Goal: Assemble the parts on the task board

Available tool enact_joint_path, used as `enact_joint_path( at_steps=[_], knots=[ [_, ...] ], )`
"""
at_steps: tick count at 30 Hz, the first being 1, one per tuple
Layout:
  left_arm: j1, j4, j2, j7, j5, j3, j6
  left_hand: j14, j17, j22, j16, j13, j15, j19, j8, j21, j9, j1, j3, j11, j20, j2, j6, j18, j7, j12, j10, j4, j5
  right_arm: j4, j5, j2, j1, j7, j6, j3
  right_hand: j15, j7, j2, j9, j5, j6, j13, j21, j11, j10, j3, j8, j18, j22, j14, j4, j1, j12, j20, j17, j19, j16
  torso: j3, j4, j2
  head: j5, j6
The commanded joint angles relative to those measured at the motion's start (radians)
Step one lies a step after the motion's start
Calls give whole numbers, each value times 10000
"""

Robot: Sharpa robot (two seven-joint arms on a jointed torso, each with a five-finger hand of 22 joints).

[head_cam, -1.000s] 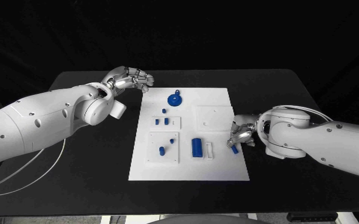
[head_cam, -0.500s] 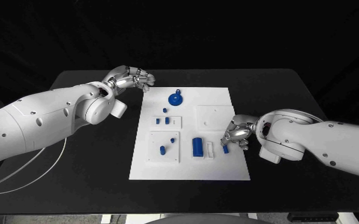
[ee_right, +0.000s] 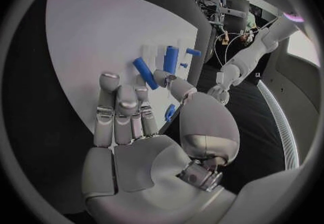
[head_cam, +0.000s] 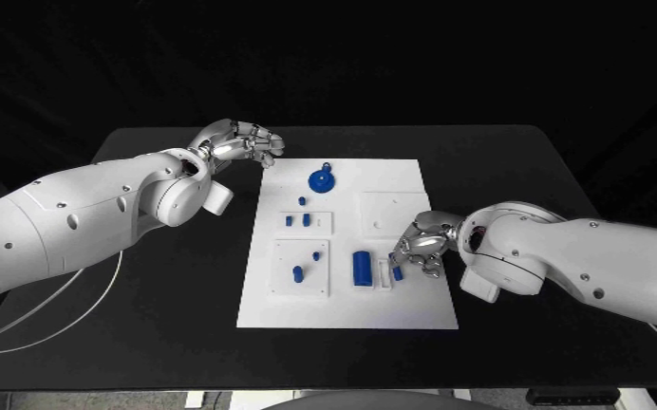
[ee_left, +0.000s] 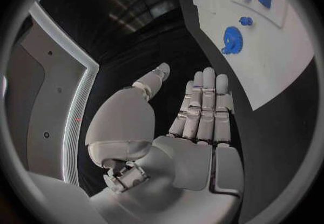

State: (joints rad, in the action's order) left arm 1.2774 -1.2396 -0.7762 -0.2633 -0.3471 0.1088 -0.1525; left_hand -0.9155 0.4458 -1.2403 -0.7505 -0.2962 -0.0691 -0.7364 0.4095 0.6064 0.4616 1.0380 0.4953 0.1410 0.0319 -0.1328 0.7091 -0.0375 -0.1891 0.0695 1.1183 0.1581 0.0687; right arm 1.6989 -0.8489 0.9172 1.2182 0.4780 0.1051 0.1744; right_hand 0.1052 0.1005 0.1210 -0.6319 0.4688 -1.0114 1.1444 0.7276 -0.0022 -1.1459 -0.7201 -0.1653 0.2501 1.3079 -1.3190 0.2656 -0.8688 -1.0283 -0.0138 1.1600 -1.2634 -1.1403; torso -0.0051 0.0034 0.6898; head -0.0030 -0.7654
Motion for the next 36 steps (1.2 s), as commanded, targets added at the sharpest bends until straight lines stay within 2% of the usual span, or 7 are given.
enact_joint_path(
  at_steps=[1, 10, 18, 23, 26, 30, 36],
  knots=[
    [5, -26, 12, -62, 55, -5, 170, -18, 14, -18, 38, -16, -19, -35, 67, -58, -10, -53, 3, -29, -33, -13, -40, -193, -102, 61, -53, -41, -28, -4, 382, -67, -9, -124, -92, 1, 53, 97, 3, 4, -5, 40, -8, -10, -4, 1, 79, -25, 117, 88, -32, -8, 58, 56, -64, 13, -14, 33, -3, 1, -4, 2, -7],
    [5, -33, -5, -48, 55, -5, 179, -18, 19, -22, 42, -16, -20, -35, 71, -61, -15, -58, 0, -29, -33, -14, -42, -192, -103, 61, -53, -47, -29, -103, 447, -157, -9, 77, -547, 3, 59, 90, -31, 24, -221, 15, -2, -36, -11, 26, 231, -58, 117, 84, -28, -18, 103, 66, -66, 21, -1, 51, -2, 1, -4, 40, -4],
    [6, -36, -8, -45, 55, -5, 183, -18, 23, -25, 45, -17, -20, -36, 76, -64, -20, -61, -1, -29, -34, -15, -42, -192, -102, 61, -53, -51, -30, -172, 18, -288, -10, 189, -735, 5, 73, 74, -50, 44, -489, -20, 3, -55, -25, 45, 327, -95, 117, 85, -21, -56, 138, 75, -70, 35, 7, 64, 2, 5, -2, 56, -24],
    [6, -38, -17, -36, 55, -5, 186, -18, 26, -27, 47, -17, -20, -37, 78, -66, -22, -61, -1, -29, -33, -15, -43, -192, -102, 61, -53, -53, -30, -199, -210, -354, -11, 181, -704, 6, 81, 66, -23, 69, -817, -30, 6, -72, -33, 47, 368, -116, 117, 85, -21, -109, 152, 80, -76, 49, 9, 73, 0, 2, -2, 65, -35],
    [6, -43, -18, -29, 55, -5, 193, -18, 27, -29, 48, -17, -20, -37, 80, -67, -24, -62, -1, -29, -33, -14, -43, -192, -102, 61, -52, -55, -30, -224, -404, -393, -11, 169, -640, 6, 88, 56, 7, 90, -1318, -52, 9, -78, -41, 42, 395, -143, 117, 89, -23, -169, 164, 82, -82, 61, -1, 80, 1, 0, -4, 69, -46],
    [6, -45, -19, -19, 52, -5, 204, -19, 28, -30, 48, -18, -20, -38, 82, -68, -25, -63, -1, -29, -33, -13, -43, -192, -102, 61, -52, -57, -31, -250, -528, -423, -11, 154, -566, 6, 97, 46, 24, 108, -1741, -73, 12, -88, -52, 31, 397, -167, 117, 91, -27, -220, 166, 81, -86, 72, -4, 84, 0, 2, -3, 82, -57],
    [6, -50, -30, -14, 50, -5, 205, -21, 32, -32, 50, -18, -20, -39, 86, -69, -28, -66, -1, -29, -33, -10, -41, -192, -101, 62, -50, -61, -31, -305, -692, -445, -11, 149, -552, 6, 109, 31, 25, 129, -2043, -118, 14, -96, -65, 14, 391, -205, 117, 96, -34, -312, 202, 81, -86, 85, -12, 90, -4, 0, -3, 99, -68]
  ],
)
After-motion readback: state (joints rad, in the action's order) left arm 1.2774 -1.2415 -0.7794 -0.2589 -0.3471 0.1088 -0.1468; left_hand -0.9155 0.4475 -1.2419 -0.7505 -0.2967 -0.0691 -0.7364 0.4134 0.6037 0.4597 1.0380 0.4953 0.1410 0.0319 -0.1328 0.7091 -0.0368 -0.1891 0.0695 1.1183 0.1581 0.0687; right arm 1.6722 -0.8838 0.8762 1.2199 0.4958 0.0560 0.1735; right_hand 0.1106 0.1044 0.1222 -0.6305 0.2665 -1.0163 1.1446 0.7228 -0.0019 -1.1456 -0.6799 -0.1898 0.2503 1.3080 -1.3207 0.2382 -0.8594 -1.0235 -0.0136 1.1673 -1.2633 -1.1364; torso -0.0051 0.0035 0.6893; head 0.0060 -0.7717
